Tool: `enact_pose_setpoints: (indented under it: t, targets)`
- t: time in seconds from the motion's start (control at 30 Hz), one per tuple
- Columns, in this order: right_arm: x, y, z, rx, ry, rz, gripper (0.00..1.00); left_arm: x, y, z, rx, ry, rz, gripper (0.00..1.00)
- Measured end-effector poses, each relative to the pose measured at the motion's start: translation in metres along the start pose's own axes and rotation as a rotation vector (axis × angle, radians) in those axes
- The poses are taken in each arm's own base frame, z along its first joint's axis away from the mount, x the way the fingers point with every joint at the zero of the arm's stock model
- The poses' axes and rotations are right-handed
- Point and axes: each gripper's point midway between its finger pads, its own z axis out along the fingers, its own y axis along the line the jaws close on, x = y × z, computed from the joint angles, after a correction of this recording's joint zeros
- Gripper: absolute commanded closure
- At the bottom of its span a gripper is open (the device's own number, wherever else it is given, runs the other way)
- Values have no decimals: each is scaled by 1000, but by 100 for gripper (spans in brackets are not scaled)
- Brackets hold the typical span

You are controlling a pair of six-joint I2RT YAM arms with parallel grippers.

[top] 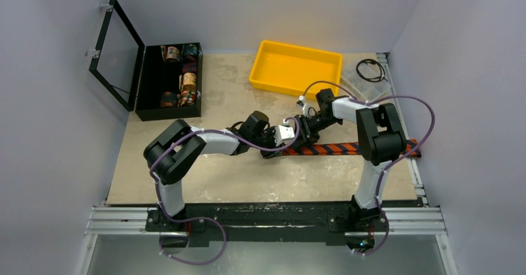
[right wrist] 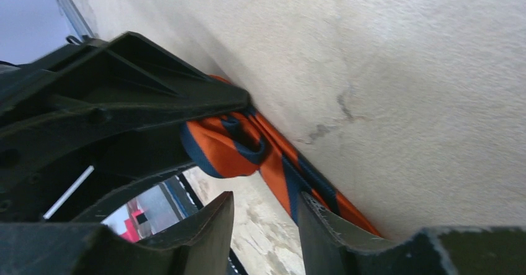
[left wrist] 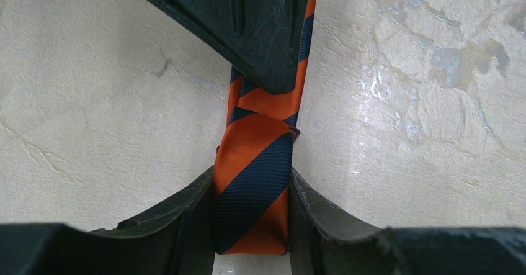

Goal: Roll the ties
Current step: Roll the tie at the center of the board.

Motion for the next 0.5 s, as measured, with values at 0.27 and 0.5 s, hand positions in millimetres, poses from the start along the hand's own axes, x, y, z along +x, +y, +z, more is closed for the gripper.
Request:
enact_pose_setpoints:
  t: [0.27,0.5]
  targets:
    - [-5,23,6,-56,-8,18,56,0,0,0,0,0,2,60]
    - [-10,18,19,-53,17,30,73,0,0,0,1,-4,17,60]
